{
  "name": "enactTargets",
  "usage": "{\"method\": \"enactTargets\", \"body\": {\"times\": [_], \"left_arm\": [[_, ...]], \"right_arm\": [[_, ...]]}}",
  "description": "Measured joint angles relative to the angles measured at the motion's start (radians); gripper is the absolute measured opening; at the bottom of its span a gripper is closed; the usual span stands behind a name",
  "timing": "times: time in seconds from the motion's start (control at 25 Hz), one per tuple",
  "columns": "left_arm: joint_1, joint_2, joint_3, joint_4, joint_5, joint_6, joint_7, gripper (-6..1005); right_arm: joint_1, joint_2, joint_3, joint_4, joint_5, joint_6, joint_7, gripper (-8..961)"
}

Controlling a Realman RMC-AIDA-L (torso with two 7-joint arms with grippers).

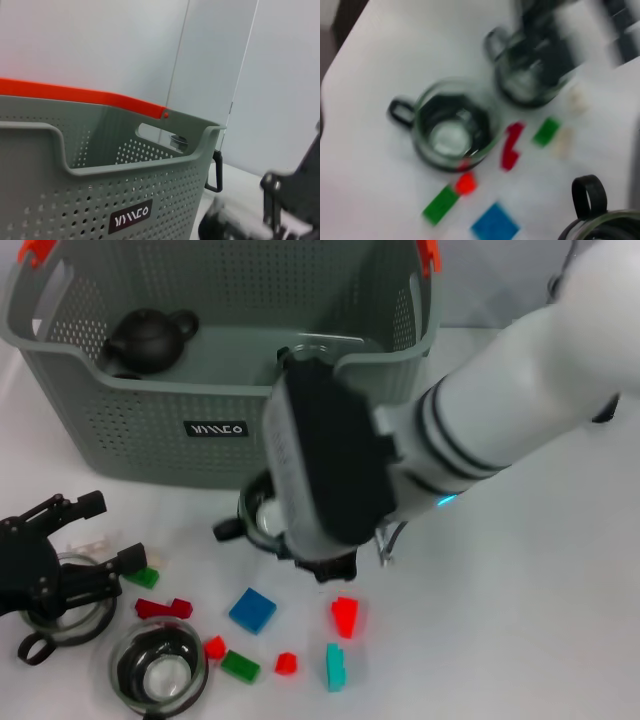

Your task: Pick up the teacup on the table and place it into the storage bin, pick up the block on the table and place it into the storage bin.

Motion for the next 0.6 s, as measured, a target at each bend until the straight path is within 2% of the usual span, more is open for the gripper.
{"method": "enactTargets", "body": {"times": [0.16,0.28,0.48,0.6], "left_arm": [[-0.003,0.000,0.001,0.000,0.000,0.000,0.004,935],[-0.012,0.001,0.002,-0.005,0.000,0.000,0.008,935],[-0.029,0.006,0.002,-0.010,0.005,0.000,0.009,935],[-0.034,0.007,0.002,-0.011,0.006,0.000,0.009,935]], "right_arm": [[-0.112,-0.001,0.158,-0.164,0.033,-0.048,-0.022,69],[-0.157,-0.002,0.291,-0.206,0.181,-0.098,-0.088,72],[-0.172,-0.003,0.562,-0.104,0.601,-0.264,-0.264,78],[-0.184,-0.002,0.610,-0.069,0.679,-0.230,-0.291,82]]}}
